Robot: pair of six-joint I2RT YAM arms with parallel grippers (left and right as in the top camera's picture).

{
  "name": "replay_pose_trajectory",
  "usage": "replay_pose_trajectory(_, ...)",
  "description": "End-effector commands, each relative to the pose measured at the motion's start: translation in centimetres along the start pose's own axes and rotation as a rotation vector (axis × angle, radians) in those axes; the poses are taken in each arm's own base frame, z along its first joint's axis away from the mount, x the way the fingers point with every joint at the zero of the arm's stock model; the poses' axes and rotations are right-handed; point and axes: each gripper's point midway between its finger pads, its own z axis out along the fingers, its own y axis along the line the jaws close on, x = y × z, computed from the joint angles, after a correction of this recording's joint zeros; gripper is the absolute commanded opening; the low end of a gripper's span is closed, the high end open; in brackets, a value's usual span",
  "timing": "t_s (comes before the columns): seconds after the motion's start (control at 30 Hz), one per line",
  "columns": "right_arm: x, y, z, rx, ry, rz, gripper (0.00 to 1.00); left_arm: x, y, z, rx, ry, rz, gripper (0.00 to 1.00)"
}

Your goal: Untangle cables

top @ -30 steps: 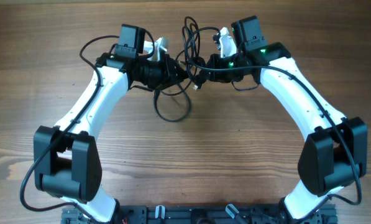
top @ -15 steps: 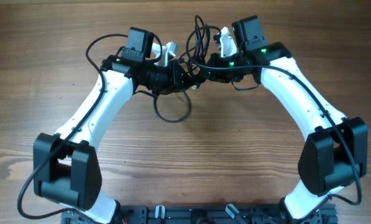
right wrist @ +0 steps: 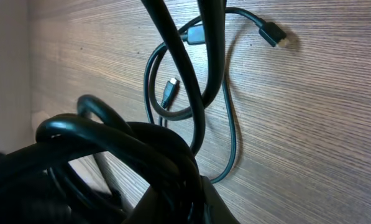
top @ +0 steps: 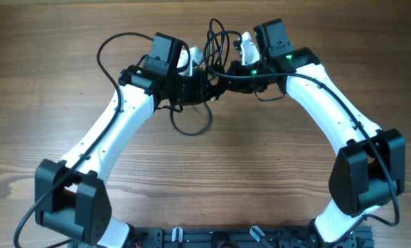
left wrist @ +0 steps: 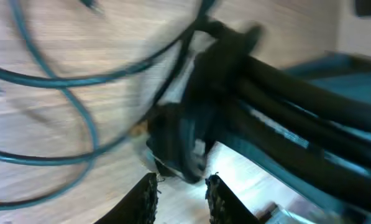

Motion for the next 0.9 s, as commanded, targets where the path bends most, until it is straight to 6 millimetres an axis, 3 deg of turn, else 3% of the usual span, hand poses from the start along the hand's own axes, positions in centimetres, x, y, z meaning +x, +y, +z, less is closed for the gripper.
replay_pose_trajectory(0.0, 0.1, 0.5, 0.3, -0.031, 0.016, 0.001, 0.04, -1.8, 2.7, 0.1, -0.150, -0.091, -0.047, 0.29)
replay_pose_trajectory(0.2, 0.2, 0.8, 0.3, -0.051, 0.023, -0.002, 0.04, -4.0, 1.0, 0.0, -0.086, -0.177, -0.013, 0.29)
replay_pose_trajectory(0.27, 0.3, 0.9, 0.3, -0.052, 0.024, 0.000, 0.04, -4.0, 1.3, 1.1, -0.089, -0.164, -0.014, 0.28)
replay_pose_trajectory(0.3, 0.3, 0.9, 0.3, -0.055, 0.025, -0.001, 0.04, -3.8, 1.7, 1.6, -0.093, -0.148, -0.021, 0.26)
replay_pose_trajectory(0.37, 0.4, 1.3, 0.3, -0.076, 0.033, -0.001, 0.04, -3.1, 2.0, 2.8, -0.069, -0.098, -0.036, 0.04)
replay_pose_trajectory(0.5, 0.1, 1.2, 0.0, -0.085, 0.024, 0.001, 0.04, -3.8, 2.6, 1.7, -0.071, -0.118, -0.056, 0.04)
replay_pose_trajectory(0.63, -1.3, 4.6, -3.4, -0.364, 0.019, -0.015, 0.04, -4.0, 6.2, 0.0, -0.124, -0.109, -0.147, 0.04)
replay_pose_trajectory(0.7, -2.3, 6.0, -5.3, -0.506, 0.007, -0.019, 0.04, -3.9, 6.8, -0.3, -0.130, -0.100, -0.156, 0.04)
replay_pose_trajectory(0.77, -3.1, 6.3, -6.1, -0.543, -0.018, -0.038, 0.04, -3.4, 5.5, -0.1, -0.059, -0.064, -0.088, 0.04)
replay_pose_trajectory(0.87, -3.7, 5.7, -5.6, -0.492, -0.057, -0.066, 0.05, -2.8, 4.0, -0.1, 0.024, -0.023, -0.058, 0.04)
